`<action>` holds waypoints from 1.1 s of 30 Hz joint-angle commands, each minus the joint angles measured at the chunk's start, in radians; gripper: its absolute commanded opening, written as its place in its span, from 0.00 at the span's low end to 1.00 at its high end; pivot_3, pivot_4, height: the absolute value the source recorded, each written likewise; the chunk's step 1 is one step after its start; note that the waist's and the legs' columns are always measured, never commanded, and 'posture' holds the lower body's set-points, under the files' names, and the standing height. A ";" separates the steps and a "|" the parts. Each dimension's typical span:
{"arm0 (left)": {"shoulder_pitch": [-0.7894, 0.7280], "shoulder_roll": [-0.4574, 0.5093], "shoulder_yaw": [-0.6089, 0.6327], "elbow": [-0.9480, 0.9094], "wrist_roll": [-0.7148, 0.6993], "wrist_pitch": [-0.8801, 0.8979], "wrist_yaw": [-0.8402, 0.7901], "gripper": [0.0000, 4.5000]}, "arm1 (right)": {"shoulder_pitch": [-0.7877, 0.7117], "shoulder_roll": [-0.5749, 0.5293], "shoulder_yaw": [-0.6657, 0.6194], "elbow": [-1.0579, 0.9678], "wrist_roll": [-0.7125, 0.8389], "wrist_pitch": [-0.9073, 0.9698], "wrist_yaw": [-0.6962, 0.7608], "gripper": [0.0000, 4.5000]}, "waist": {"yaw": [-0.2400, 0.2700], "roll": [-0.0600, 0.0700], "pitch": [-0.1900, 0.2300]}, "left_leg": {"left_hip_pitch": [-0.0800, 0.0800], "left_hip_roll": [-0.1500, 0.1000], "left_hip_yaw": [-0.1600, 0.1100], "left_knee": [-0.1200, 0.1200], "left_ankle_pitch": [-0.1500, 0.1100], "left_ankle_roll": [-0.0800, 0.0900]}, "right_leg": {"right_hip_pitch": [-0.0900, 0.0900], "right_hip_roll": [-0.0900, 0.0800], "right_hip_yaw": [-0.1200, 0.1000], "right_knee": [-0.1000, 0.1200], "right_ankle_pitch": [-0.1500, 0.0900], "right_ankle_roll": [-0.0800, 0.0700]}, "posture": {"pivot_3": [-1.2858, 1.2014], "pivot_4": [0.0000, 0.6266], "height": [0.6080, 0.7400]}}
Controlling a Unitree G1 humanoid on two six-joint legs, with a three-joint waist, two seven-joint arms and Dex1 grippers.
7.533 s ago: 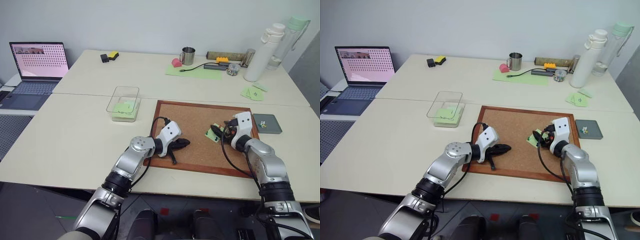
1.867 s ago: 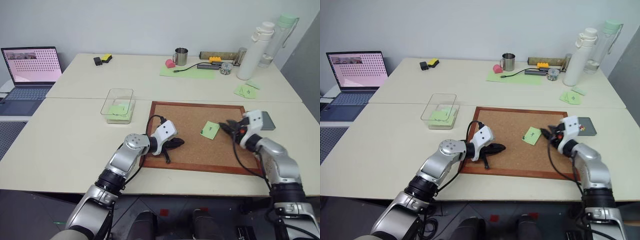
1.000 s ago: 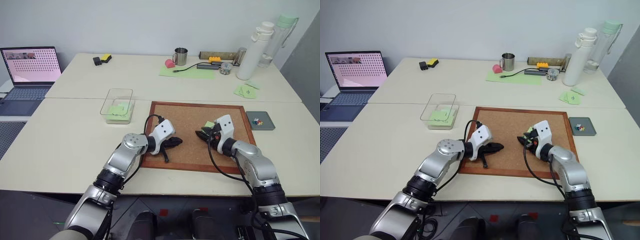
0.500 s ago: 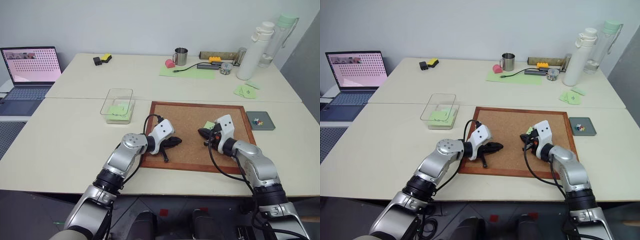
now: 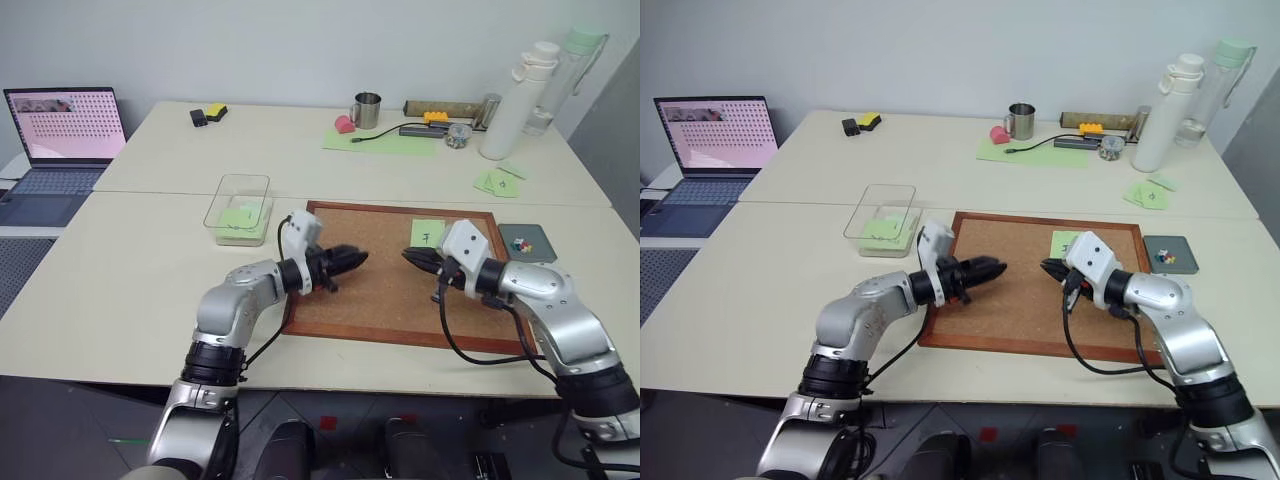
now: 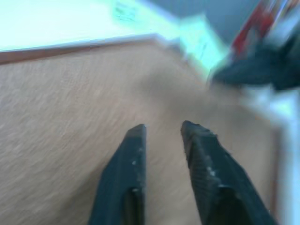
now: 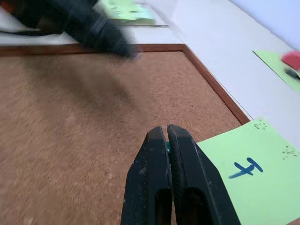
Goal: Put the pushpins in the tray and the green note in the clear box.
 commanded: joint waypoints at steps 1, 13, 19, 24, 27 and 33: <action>-0.034 -0.013 0.072 -0.065 -0.161 0.148 0.040 0.58 | 0.027 -0.037 -0.016 -0.118 0.006 -0.029 0.037 0.00 | 0.000 0.000 0.000 | 0.000 0.000 0.000 0.000 0.000 0.000 | 0.001 0.000 0.000 0.000 0.000 0.000 | 0.52 0.24 1.00; -0.036 -0.009 -0.005 -0.055 -0.301 0.323 -0.005 0.73 | -0.006 -0.064 0.017 -0.312 0.030 0.056 0.096 0.00 | 0.002 -0.001 0.001 | 0.001 -0.001 -0.001 0.000 0.000 0.000 | 0.001 0.000 0.000 0.000 0.000 0.000 | 0.52 0.24 1.00; -0.035 -0.044 -0.019 -0.035 -0.291 0.243 -0.037 0.70 | -0.029 -0.059 0.069 -0.384 0.029 0.113 0.106 0.00 | 0.004 -0.001 0.001 | 0.001 0.000 -0.001 0.000 0.000 -0.001 | 0.001 0.000 0.000 0.000 0.000 -0.001 | 0.52 0.24 1.00; -0.033 -0.044 -0.009 -0.043 -0.334 0.242 -0.068 0.52 | -0.038 -0.065 0.081 -0.394 0.026 0.130 0.106 0.00 | 0.006 -0.001 0.001 | 0.001 -0.001 0.000 0.000 0.000 -0.001 | 0.001 -0.001 0.001 -0.001 0.000 -0.001 | 0.52 0.24 1.00; -0.038 -0.026 -0.022 -0.032 -0.331 0.238 -0.090 0.40 | -0.049 -0.070 0.080 -0.385 0.021 0.126 0.110 0.00 | 0.006 -0.001 0.001 | 0.001 -0.001 0.000 0.000 0.000 -0.001 | 0.001 -0.001 0.001 -0.001 0.000 -0.001 | 0.52 0.24 1.00; -0.046 -0.008 -0.048 -0.005 -0.308 0.212 -0.121 0.14 | -0.068 -0.079 0.076 -0.369 0.024 0.121 0.117 0.00 | 0.006 -0.001 0.001 | 0.001 -0.001 0.000 0.000 0.000 0.000 | 0.001 0.000 0.000 -0.001 0.000 -0.001 | 0.52 0.24 1.00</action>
